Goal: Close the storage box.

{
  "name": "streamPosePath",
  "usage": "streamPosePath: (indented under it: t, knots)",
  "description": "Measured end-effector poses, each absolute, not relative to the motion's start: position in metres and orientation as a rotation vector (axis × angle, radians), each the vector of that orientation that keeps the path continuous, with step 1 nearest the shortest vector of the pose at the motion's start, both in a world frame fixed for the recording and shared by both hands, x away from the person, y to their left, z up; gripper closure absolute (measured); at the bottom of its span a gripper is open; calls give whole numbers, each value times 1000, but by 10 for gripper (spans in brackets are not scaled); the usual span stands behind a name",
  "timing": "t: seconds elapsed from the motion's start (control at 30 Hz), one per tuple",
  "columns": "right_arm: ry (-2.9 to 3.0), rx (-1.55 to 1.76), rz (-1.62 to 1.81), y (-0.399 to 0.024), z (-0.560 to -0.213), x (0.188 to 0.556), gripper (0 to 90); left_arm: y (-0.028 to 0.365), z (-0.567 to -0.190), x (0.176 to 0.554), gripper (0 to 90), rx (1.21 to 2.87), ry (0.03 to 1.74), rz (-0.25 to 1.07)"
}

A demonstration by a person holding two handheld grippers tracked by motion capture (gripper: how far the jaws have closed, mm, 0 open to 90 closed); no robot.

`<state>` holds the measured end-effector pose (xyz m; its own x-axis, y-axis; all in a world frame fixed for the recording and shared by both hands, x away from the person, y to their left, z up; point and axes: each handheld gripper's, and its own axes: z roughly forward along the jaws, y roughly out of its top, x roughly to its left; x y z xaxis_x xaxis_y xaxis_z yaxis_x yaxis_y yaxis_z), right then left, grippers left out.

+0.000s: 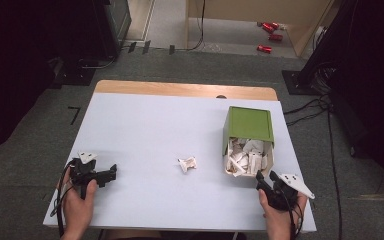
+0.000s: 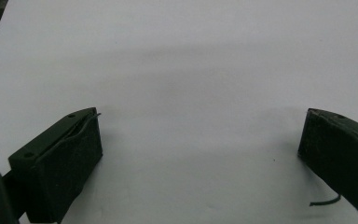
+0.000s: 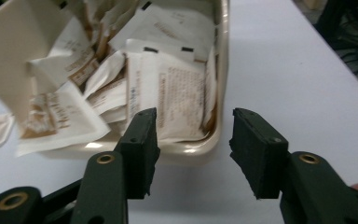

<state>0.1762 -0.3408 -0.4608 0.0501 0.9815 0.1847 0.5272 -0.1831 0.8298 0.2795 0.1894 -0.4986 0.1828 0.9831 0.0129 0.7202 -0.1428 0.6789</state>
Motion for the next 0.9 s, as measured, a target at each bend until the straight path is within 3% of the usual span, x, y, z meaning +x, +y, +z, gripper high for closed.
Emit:
streamPosePath:
  t: [0.27,0.9]
  knots:
    - [1606,1761,1026,-333,-468,165,409,189,-499,280,0,1927,1594,639]
    - [1616,1805,908,-321,-484,183,431,189,-499,280,0,1927,1594,639]
